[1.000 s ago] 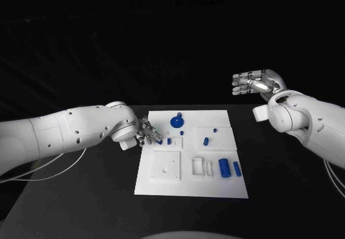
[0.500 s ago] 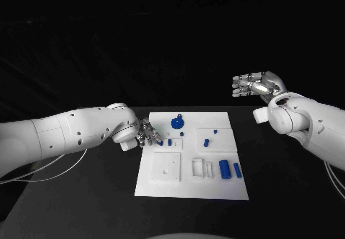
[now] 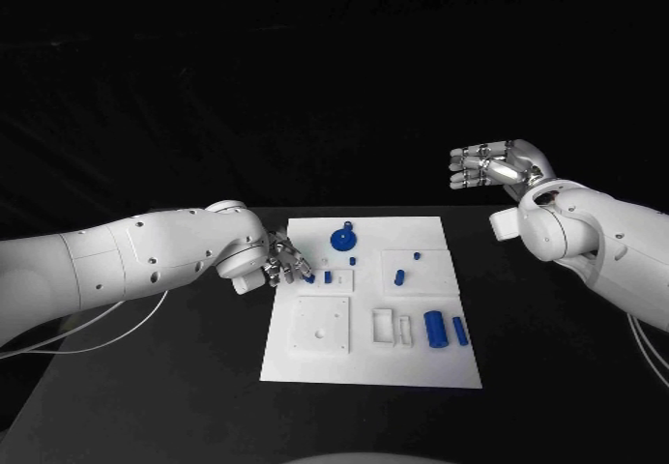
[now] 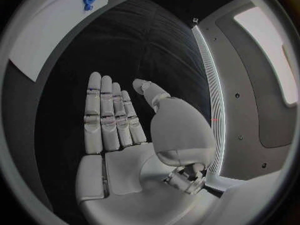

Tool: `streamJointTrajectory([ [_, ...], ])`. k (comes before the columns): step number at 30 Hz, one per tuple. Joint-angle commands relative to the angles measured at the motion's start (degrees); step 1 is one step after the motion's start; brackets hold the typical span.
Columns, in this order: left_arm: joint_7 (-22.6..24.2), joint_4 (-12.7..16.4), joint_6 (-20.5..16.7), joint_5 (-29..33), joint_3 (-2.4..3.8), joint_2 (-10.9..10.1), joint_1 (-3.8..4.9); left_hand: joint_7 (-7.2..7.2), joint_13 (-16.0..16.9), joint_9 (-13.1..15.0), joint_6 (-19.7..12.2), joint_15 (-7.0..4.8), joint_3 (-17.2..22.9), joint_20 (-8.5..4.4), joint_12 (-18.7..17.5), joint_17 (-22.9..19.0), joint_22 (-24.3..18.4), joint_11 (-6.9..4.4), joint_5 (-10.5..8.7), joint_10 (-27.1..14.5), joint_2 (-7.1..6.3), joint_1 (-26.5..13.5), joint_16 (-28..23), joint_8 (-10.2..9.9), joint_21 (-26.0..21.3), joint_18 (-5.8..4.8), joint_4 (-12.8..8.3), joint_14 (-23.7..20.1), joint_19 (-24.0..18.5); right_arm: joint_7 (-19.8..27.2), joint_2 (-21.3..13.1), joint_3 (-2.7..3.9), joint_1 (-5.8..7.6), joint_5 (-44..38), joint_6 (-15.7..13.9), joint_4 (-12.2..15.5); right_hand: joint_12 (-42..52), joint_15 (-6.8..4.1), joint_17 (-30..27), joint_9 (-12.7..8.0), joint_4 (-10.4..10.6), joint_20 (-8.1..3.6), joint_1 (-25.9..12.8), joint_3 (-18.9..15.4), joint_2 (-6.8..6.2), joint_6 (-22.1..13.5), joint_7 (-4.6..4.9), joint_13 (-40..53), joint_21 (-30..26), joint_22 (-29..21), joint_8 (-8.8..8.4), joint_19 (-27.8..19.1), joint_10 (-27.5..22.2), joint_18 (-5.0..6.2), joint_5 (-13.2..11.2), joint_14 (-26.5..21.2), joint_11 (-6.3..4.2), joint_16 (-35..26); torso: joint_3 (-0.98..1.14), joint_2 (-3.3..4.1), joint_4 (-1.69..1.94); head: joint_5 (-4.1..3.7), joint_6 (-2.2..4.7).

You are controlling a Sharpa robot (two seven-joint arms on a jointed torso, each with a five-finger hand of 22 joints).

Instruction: Assemble the parts on the task board

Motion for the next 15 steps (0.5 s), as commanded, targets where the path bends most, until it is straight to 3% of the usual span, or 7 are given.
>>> streamJointTrajectory([
  [1, 0.0, 0.5, -0.8, 0.2, -0.09, -0.1, -0.23, -3.0, 0.1, 0.4, 4.6, -0.35, 4.6, -0.08, 0.2, -0.1, 1.0, -0.38, 0.44, 2.9, 0.36, 0.1, 0.3, 0.1, 0.2, 0.73, -4.9, -0.1, -0.4, 0.6, 0.0, 0.02, -0.07, 0.1, 0.9, 0.1, -0.3, 0.13, -0.1, 0.0, -0.1, 0.08, -0.4, 0.2, -0.12, -0.3, 0.17, -0.1, 0.2, 0.0, 0.13, -0.1, -0.4, 1.14, 0.3, -0.3, 0.17, -0.3, 0.0, -0.02, -0.01, -0.05, 0.05],
  [15, 1.1, 2.3, -4.4, 1.1, -0.08, -1.3, -0.25, -3.03, 0.1, 0.3, 4.8, -0.36, 4.7, -0.03, 0.4, -0.1, 1.0, -0.41, 0.7, 2.9, 0.34, 0.0, 0.4, 0.1, 0.3, 0.82, -5.1, -0.1, -0.4, 0.6, -0.1, 0.02, -0.23, 0.2, 1.0, 0.1, -0.3, 0.13, -0.1, 0.0, -0.1, 0.08, -0.4, 0.2, -0.12, -0.3, 0.17, -0.1, 0.2, 0.0, 0.13, -0.1, -0.4, 1.14, 0.3, -0.3, 0.17, -0.3, 0.05, 0.0, 0.04, -0.32, 0.49],
])
